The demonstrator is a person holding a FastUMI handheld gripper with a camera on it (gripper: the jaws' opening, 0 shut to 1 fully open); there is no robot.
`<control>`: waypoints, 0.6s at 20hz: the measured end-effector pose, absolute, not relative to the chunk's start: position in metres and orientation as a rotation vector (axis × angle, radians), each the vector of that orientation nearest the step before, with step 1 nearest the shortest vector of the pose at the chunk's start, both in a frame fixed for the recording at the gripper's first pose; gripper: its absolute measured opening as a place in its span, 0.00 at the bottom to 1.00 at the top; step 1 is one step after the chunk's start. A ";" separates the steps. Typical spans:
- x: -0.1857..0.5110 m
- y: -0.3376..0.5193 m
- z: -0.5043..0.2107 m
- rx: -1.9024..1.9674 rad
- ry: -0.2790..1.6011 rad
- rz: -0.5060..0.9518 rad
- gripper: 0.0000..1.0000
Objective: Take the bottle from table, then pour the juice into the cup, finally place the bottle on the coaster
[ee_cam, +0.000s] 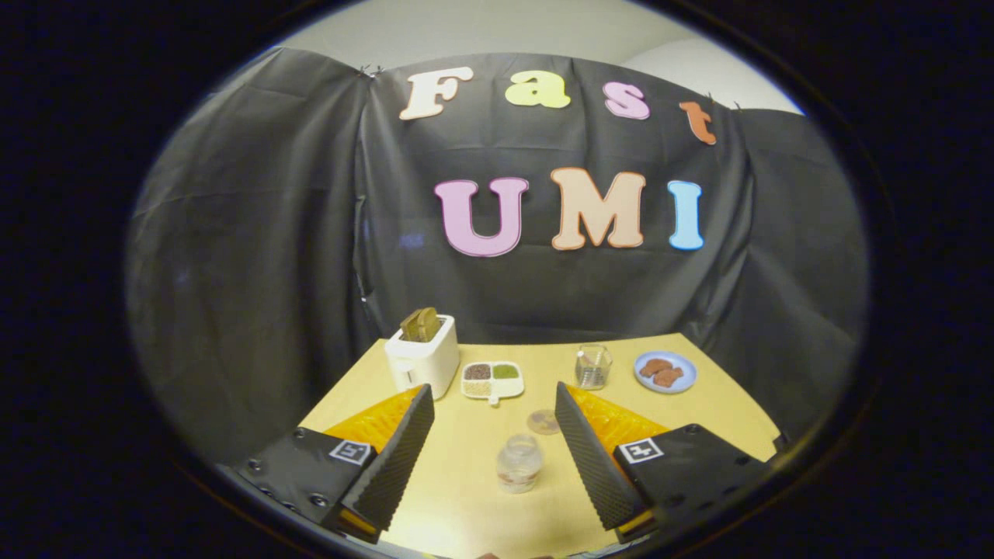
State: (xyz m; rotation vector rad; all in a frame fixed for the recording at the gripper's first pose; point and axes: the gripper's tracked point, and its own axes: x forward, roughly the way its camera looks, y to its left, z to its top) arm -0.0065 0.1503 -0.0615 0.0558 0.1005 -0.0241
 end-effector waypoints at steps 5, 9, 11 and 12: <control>-0.014 0.172 -0.092 0.101 0.143 -0.113 0.99; -0.019 0.168 -0.134 0.109 0.202 -0.230 0.99; -0.017 0.163 -0.155 0.124 0.224 -0.284 0.99; -0.016 0.161 -0.166 0.131 0.233 -0.308 0.99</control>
